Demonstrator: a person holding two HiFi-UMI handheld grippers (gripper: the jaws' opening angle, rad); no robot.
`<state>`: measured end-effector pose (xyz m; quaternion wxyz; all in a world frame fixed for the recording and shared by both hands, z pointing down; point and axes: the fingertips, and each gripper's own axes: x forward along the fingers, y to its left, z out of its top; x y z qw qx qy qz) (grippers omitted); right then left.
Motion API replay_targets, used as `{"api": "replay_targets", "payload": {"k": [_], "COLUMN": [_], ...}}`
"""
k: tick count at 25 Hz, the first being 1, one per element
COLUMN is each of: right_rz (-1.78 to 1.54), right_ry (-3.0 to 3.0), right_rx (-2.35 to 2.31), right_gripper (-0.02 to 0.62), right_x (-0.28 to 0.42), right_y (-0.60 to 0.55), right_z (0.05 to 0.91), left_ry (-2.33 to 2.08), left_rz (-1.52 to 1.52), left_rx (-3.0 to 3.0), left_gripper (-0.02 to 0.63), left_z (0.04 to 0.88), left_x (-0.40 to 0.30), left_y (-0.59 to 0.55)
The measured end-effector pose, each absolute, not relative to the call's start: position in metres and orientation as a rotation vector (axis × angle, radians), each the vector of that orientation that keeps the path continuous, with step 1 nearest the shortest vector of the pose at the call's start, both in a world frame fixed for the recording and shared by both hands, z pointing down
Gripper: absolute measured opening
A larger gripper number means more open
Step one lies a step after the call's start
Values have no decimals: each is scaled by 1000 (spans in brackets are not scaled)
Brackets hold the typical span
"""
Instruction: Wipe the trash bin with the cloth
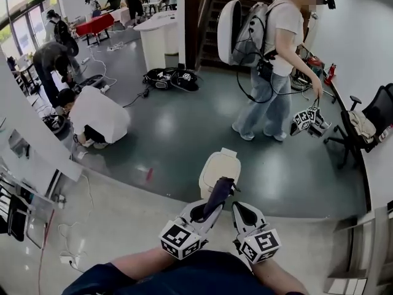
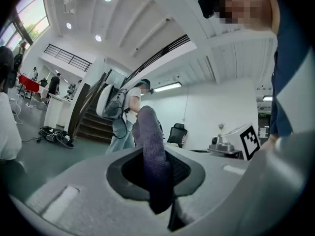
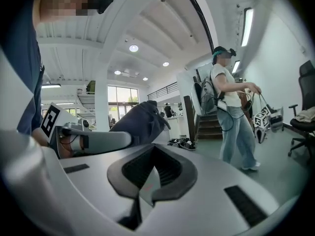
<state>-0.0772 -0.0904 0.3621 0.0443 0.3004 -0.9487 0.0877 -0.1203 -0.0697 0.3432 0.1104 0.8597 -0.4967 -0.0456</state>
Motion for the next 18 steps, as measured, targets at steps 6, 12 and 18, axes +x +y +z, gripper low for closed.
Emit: {"api": "replay_targets", "payload": {"k": [6, 12, 18], "right_rz": [245, 241, 248], "right_ry": [-2935, -2935, -2925], "right_rx": [933, 931, 947], "right_gripper": [5, 5, 5], "right_x": [-58, -44, -39], "right_y": [-99, -102, -99], "right_z": [356, 356, 354], "left_ry": [-1492, -1481, -1485], "left_rz": [-147, -149, -140], "left_rx": [2521, 2527, 2519], "left_gripper": [52, 52, 52], "left_z": [338, 339, 339], "left_x": [-103, -84, -85], "left_y": [-78, -79, -75]}}
